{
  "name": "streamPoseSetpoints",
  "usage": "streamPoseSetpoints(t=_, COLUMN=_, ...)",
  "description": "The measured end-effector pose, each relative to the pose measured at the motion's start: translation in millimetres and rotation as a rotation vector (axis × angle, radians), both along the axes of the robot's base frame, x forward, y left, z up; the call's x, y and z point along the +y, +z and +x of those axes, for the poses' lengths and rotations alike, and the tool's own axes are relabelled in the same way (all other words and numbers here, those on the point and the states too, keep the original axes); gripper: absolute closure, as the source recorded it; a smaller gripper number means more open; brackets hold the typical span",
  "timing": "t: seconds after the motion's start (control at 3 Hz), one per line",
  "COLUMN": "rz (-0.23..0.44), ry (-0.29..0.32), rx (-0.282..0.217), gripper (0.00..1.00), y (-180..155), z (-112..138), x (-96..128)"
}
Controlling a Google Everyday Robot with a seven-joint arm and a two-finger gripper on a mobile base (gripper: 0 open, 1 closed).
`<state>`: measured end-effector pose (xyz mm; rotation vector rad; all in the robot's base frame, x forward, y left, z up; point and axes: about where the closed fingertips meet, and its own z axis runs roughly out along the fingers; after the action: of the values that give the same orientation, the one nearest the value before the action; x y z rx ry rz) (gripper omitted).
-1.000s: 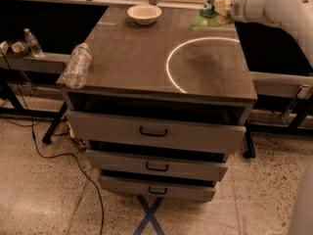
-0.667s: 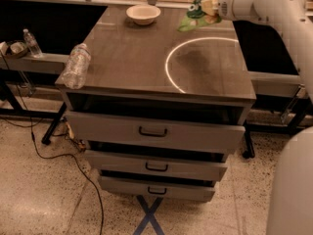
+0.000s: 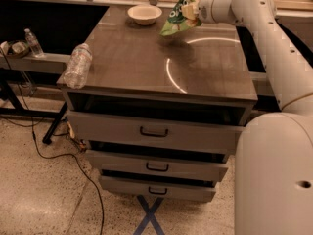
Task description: Move green rice chip bag near paper bowl
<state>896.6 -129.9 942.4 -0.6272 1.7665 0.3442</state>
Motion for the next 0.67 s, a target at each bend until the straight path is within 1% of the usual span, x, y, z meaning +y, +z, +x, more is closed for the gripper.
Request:
streamPoseSetpoints(t=0.33, rz=0.026, ry=0.006, rx=0.045, gripper=1.0, y=-19.2, z=11.8, x=11.5)
streamPoseSetpoints(t=0.67, rz=0.049, ry=0.009, rx=0.098, gripper=0.82, y=-36.0, z=19.4, x=21.5)
